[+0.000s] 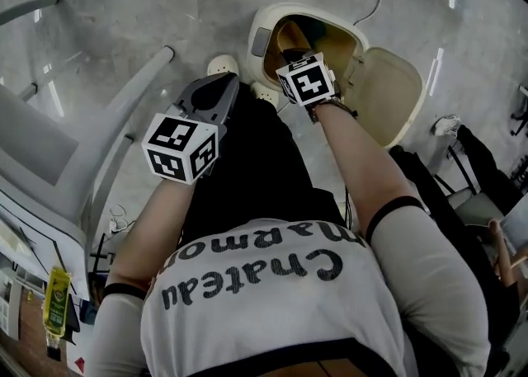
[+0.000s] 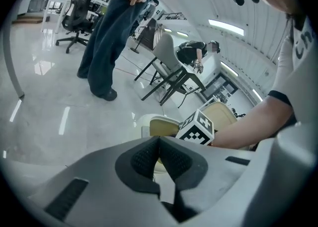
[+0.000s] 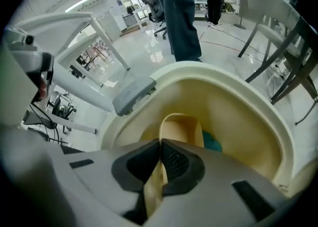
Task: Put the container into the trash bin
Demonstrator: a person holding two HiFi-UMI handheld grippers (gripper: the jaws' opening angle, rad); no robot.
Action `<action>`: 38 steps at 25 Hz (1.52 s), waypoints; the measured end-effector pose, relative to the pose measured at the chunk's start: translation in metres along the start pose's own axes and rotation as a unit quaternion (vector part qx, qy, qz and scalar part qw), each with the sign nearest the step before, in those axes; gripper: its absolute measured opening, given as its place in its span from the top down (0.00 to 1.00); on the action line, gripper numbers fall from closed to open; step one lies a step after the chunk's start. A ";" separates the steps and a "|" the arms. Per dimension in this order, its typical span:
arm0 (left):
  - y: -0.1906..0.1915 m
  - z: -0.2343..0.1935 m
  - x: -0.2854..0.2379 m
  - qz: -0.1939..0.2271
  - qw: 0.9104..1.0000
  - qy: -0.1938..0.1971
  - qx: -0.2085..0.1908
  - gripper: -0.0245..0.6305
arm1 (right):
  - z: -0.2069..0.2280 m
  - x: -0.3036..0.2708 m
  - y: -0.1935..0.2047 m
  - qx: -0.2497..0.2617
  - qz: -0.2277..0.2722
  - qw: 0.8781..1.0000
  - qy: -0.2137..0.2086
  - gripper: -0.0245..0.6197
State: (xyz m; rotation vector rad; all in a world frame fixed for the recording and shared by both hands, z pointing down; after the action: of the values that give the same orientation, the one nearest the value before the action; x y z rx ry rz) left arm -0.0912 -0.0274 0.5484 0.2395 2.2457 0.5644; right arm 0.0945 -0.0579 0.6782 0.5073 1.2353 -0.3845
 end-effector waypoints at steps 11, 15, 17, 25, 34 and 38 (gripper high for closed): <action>0.004 -0.030 -0.014 0.002 1.000 0.001 -0.019 0.93 | 0.015 -0.062 0.017 -0.014 -0.115 0.990 -0.075 0.91; -0.007 -0.038 -0.016 0.011 1.000 -0.002 -0.019 0.93 | 0.013 -0.066 0.014 0.012 -0.146 0.986 -0.084 0.91; -0.011 -0.038 -0.016 0.014 1.000 0.000 -0.017 0.93 | 0.016 -0.066 0.010 0.036 -0.150 0.986 -0.058 0.91; -0.012 -0.040 -0.011 0.011 1.000 0.003 -0.010 0.93 | 0.024 -0.077 0.008 0.081 -0.175 0.981 -0.033 0.91; -0.008 -0.039 -0.013 0.009 1.000 -0.004 -0.008 0.93 | 0.038 -0.082 0.019 0.064 -0.179 0.982 -0.007 0.91; -0.012 -0.029 -0.009 0.012 1.000 -0.004 -0.008 0.93 | 0.045 -0.071 0.024 0.019 -0.166 0.986 0.001 0.91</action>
State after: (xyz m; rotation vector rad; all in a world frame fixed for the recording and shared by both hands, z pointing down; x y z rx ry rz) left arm -0.1073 -0.0501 0.5659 0.2605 2.2322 0.5930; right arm 0.1229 -0.0627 0.7614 0.3318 1.3185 -0.6907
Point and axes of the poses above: the fingertips, and each gripper's own axes: x backward along the fingers, z to its right, y out of its underside, the point moved 8 cm from there along x, backward along the fingers, and after that the axes turned 2 degrees about -z, right-handed, at the moved point
